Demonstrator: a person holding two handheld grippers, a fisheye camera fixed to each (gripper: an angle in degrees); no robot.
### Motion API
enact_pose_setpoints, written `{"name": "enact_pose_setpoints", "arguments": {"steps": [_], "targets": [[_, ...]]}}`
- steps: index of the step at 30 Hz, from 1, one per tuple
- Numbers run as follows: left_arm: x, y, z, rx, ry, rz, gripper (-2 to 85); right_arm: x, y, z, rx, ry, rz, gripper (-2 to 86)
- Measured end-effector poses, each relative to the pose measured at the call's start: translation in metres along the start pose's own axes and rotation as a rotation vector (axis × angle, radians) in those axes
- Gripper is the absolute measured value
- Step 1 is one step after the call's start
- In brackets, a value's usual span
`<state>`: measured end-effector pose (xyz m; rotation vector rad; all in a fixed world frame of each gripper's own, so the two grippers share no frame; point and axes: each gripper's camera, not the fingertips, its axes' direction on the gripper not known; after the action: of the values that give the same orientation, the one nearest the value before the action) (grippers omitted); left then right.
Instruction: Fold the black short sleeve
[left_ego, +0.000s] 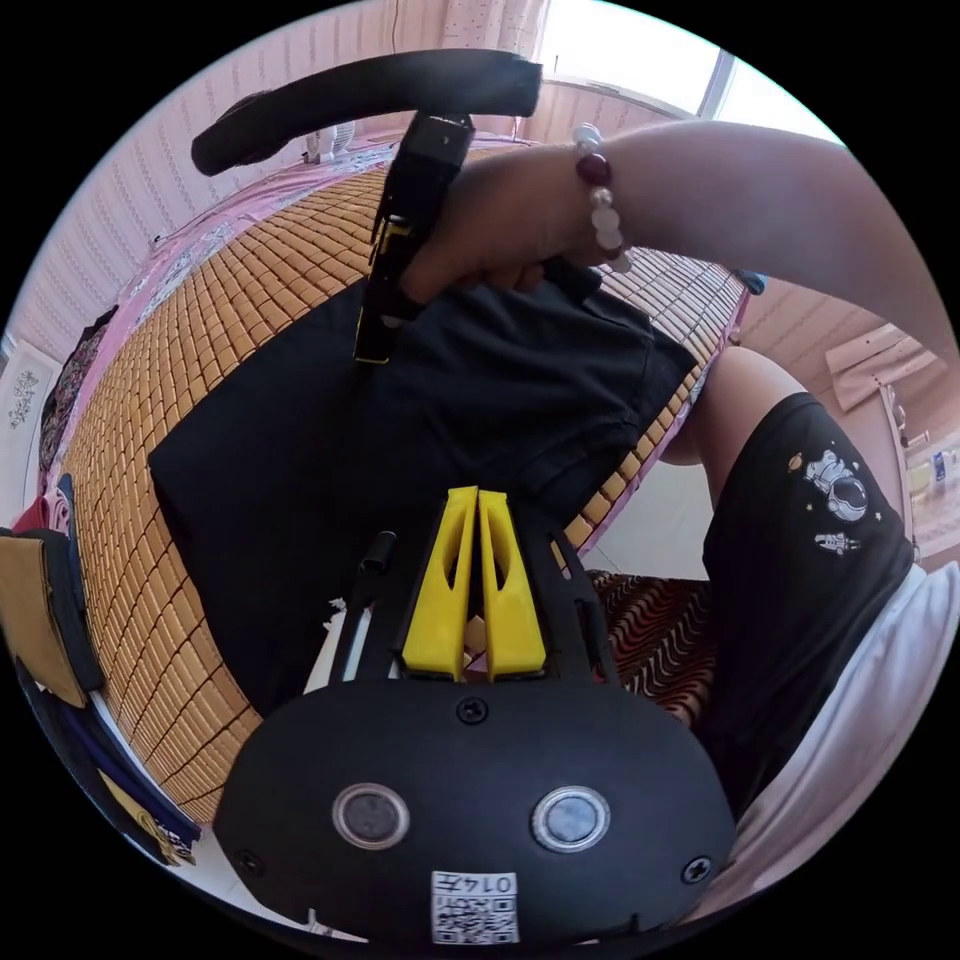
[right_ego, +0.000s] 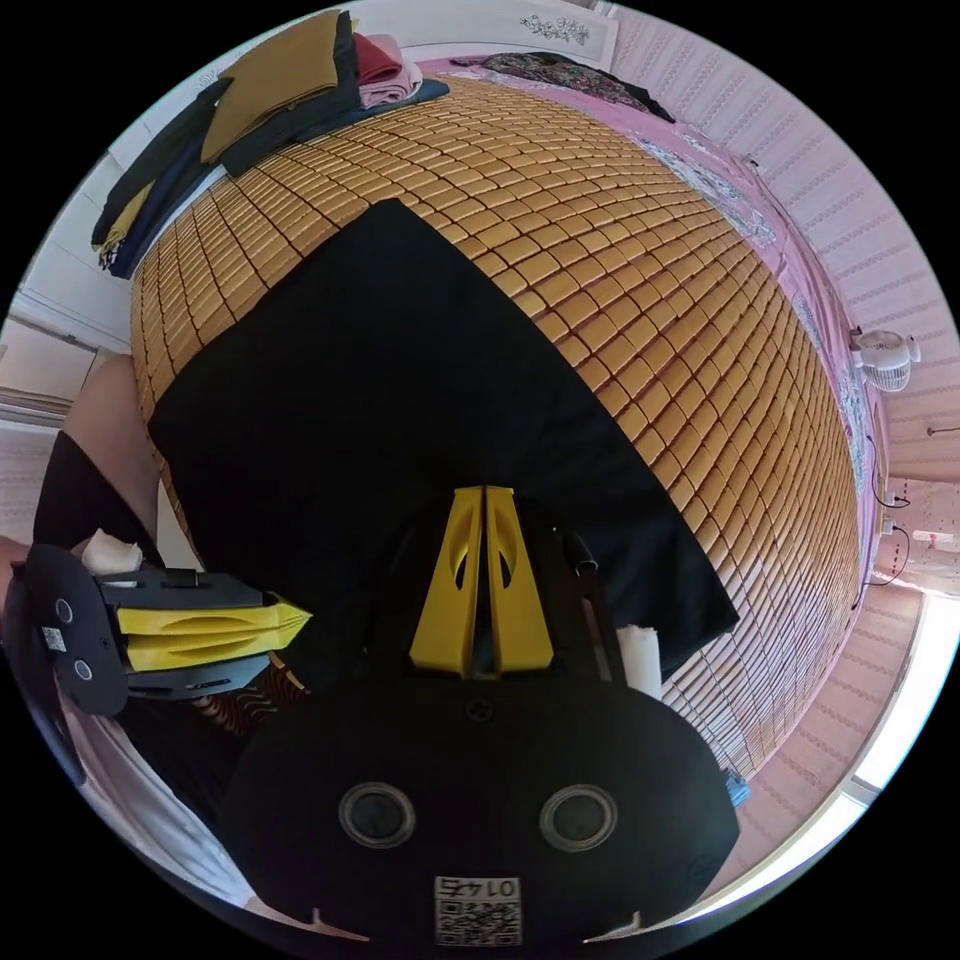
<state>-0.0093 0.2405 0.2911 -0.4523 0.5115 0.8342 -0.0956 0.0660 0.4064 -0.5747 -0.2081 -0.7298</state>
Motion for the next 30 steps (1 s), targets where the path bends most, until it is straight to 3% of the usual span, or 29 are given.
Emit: {"name": "enact_pose_setpoints", "arguments": {"steps": [8,11,15,30], "targets": [[-0.006,-0.007,-0.017,0.057,0.120,-0.118,-1.0,-0.029,-0.017,-0.006,0.022,0.031,0.032,-0.3],[0.002,-0.020,-0.025,0.085,0.084,-0.083,-1.0,-0.037,-0.022,-0.007,0.028,0.041,0.042,-0.2],[0.021,-0.033,0.009,-0.076,0.001,-0.023,-1.0,-0.047,-0.027,-0.008,0.034,0.059,0.043,-0.3],[0.060,-0.014,0.011,-0.010,-0.066,-0.010,-1.0,-0.056,-0.039,-0.005,0.036,0.078,0.051,-0.4]]}}
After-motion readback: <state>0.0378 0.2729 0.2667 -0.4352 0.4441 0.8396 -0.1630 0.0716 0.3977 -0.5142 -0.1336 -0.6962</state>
